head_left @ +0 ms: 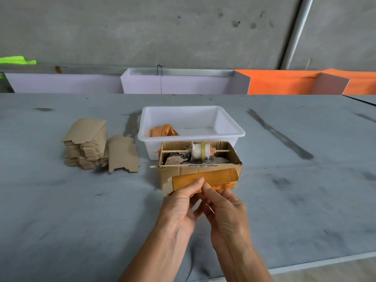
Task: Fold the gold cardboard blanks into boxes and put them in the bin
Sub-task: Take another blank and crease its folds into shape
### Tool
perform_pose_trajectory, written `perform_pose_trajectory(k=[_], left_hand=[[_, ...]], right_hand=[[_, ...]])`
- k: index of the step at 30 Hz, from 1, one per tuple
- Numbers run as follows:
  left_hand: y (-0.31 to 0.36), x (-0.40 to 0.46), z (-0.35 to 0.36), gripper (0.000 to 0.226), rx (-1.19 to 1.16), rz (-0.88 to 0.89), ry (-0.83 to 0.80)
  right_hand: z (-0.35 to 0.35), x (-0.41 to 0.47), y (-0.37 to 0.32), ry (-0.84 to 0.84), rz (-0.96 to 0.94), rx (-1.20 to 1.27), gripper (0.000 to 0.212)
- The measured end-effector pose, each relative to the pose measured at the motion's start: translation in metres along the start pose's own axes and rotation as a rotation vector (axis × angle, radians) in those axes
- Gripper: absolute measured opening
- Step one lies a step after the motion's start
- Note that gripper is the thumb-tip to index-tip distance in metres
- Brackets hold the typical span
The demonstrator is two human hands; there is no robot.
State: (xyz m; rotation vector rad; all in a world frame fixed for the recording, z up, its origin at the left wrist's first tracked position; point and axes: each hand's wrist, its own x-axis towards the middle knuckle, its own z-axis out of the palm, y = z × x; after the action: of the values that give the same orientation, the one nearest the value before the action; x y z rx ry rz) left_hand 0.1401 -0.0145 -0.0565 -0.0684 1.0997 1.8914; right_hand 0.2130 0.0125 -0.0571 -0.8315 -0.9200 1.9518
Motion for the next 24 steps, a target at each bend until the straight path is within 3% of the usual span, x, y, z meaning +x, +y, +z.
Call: perform_pose_trajectory(k=[3,7,15,20,24], left_hand=[[-0.007,-0.002,-0.006,0.026,0.022,0.036,-0.025],[-0.018,-0.003,-0.013,0.013,0.050,0.086,0.024],[-0.016,-0.003,-0.014,0.014,0.090,0.153,0.046],[-0.016,-0.005,-0.014,0.016,0.125,0.207,0.068],[-0.017,-0.008,-0.014,0.014,0.147,0.214,0.046]], right_hand=[[0.001,0.000,0.000,0.073,-0.036,-0.038,0.020],[-0.002,0.001,0.000,0.122,-0.064,-0.110,0.016],[-0.012,0.007,-0.007,0.098,-0.019,-0.113,0.027],[-0.010,0.009,-0.007,0.061,0.043,-0.065,0.013],[-0.006,0.011,-0.008,0.121,-0.006,-0.098,0.020]])
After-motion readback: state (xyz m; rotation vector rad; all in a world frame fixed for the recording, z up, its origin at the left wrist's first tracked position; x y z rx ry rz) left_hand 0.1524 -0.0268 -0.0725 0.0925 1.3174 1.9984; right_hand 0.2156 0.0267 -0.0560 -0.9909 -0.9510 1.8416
